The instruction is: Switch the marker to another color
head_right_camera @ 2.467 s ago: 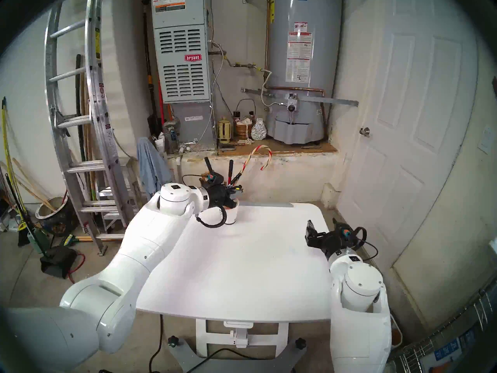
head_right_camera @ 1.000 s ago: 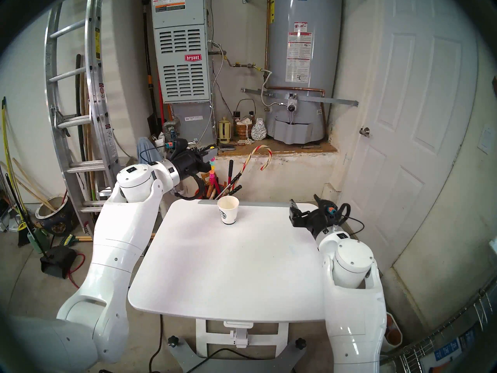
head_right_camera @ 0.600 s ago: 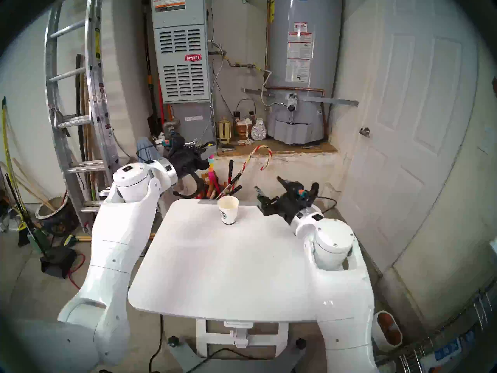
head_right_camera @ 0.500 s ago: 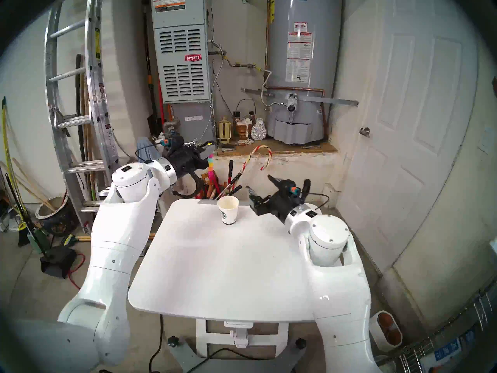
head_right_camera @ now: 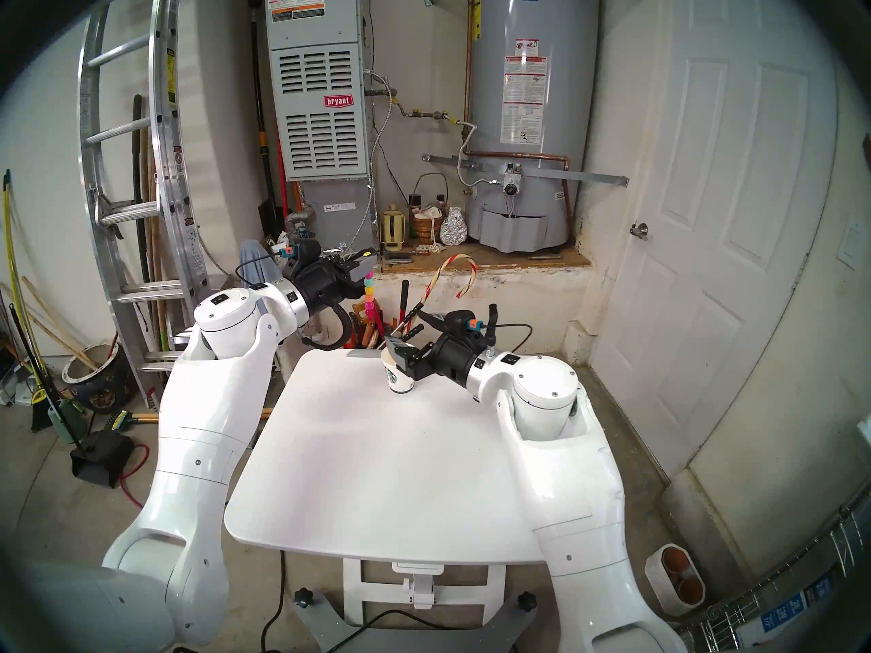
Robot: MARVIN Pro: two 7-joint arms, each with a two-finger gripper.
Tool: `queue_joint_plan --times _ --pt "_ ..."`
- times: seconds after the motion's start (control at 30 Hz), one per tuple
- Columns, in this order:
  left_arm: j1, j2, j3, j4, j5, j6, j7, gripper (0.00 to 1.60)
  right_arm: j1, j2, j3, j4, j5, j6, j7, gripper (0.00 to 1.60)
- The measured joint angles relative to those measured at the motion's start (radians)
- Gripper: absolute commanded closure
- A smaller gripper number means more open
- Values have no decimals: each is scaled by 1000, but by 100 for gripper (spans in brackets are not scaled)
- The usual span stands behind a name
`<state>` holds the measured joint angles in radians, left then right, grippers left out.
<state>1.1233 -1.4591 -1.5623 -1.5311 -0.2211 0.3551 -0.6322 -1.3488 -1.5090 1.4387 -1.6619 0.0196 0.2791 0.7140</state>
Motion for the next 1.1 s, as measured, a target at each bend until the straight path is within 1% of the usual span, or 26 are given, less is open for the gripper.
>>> queue_joint_plan --times 0.43,0.77,1.1 --pt "30 -6 4 -62 -4 40 -19 160 58 -15 -45 47 -3 -50 34 0" --pt "74 -6 2 -111 -4 52 -34 160 87 -19 -57 61 -34 -79 21 0" --pt "87 -6 -4 -129 -4 50 -45 160 99 -25 -58 74 -41 -87 12 0"
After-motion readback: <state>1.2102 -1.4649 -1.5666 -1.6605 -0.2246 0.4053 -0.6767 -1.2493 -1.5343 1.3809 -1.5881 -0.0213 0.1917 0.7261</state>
